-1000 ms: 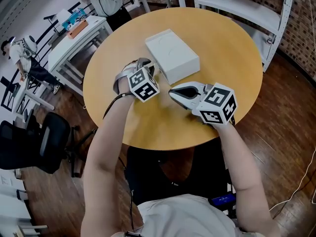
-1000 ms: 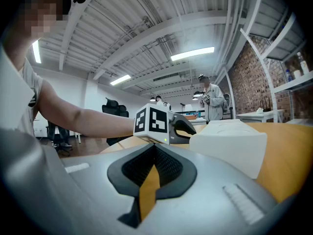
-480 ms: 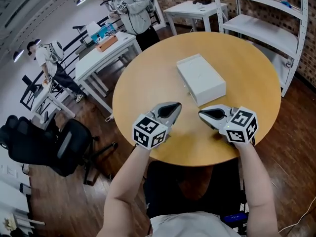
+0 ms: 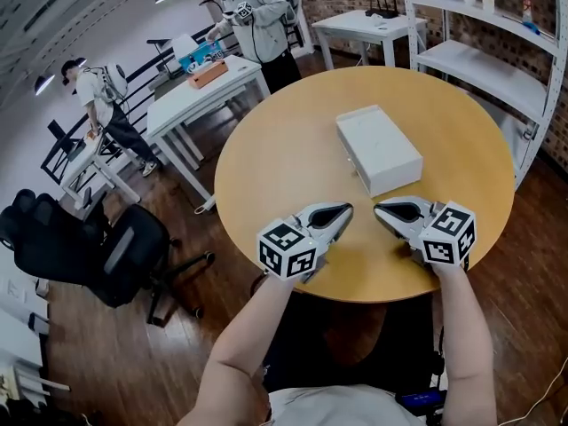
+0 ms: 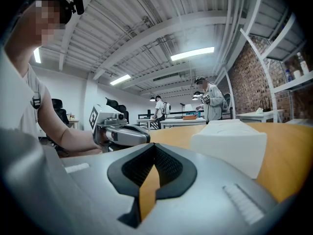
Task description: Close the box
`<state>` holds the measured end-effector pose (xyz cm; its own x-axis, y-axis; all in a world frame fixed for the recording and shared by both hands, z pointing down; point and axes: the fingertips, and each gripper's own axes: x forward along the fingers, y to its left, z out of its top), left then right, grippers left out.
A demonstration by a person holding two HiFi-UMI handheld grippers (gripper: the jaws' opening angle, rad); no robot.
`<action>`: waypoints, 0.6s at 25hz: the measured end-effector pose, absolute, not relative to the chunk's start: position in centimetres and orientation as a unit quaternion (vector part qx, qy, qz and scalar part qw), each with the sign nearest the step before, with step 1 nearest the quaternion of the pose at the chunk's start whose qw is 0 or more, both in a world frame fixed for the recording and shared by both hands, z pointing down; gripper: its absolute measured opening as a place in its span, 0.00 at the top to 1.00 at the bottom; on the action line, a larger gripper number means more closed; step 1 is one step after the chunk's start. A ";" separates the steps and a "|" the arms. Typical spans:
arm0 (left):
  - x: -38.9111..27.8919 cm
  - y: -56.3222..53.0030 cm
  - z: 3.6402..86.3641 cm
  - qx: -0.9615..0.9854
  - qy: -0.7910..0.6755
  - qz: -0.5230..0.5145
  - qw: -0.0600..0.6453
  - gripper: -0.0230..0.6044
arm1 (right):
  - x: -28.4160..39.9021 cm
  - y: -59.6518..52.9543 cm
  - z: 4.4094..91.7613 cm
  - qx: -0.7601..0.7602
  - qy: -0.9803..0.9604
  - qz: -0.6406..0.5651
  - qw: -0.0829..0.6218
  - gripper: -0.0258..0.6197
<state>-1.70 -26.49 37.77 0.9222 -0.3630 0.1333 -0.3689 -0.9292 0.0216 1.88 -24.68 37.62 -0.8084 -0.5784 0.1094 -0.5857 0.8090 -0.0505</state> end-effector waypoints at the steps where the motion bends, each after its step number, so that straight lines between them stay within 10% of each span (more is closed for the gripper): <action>1: -1.6 -26.5 37.8 0.980 -0.186 0.067 0.024 0.96 | 1.9 -24.8 37.5 0.307 -0.950 0.040 0.044 0.96; 15: -1.7 -27.1 37.5 0.979 -0.192 0.070 0.028 0.96 | 1.7 -25.3 37.1 0.306 -0.950 0.043 0.044 0.96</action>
